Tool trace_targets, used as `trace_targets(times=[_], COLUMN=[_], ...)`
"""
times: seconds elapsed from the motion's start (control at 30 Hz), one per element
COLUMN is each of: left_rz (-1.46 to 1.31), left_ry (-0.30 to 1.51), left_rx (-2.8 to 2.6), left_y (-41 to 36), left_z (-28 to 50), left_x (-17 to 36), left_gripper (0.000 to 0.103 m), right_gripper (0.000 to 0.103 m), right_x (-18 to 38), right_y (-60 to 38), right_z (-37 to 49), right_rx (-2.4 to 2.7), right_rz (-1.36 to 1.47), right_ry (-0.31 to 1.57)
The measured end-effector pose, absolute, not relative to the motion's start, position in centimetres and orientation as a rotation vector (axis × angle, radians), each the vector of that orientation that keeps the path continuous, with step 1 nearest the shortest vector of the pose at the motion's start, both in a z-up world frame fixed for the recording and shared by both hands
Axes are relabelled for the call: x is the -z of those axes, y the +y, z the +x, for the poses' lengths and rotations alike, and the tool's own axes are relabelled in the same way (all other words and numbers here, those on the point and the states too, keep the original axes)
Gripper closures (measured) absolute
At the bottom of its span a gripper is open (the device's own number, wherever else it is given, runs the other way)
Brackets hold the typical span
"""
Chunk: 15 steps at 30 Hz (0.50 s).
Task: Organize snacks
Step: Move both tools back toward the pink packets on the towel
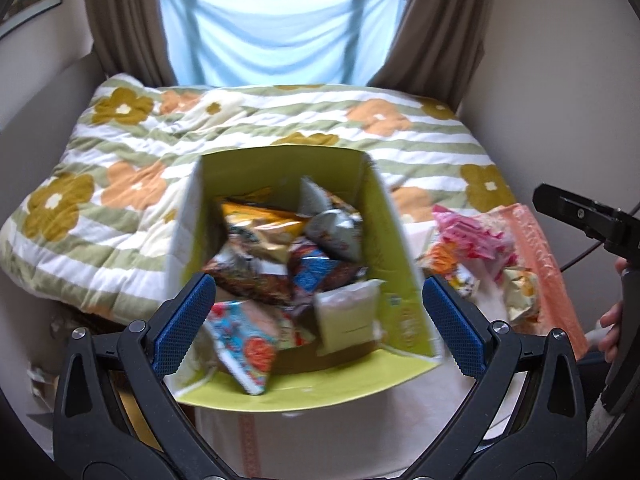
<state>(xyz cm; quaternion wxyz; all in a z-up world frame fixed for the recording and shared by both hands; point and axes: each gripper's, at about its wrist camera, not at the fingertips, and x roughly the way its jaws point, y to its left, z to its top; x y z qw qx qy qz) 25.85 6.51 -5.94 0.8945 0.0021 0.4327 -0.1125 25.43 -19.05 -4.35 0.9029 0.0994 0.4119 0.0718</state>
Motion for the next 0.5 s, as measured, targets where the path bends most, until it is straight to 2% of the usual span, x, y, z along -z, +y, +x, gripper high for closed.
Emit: trace_targets(times=[0.1,0.2,0.5], left_rz=[0.004,0.003,0.040], left_ry=[0.905,0.922,0.953], left_rx=[0.253,0.281,0.359], left_y=[4.2,1.6,-7.1], left_z=[25.8,25.8,28.2], left_x=[6.1,6.4,6.9], left_gripper=[0.000,0.000,0.000], right_gripper=[0.011,0.001,0.001], right_x=[4.6,5.2,7.3], right_y=[-22.0,-25.3,-33.7], right_z=[24.4,23.7,22.9], right_rx=[-0.108,-0.073,-0.057], right_rz=[0.208,0.216,0.184], right_ry=[0.861,0.874,0.927])
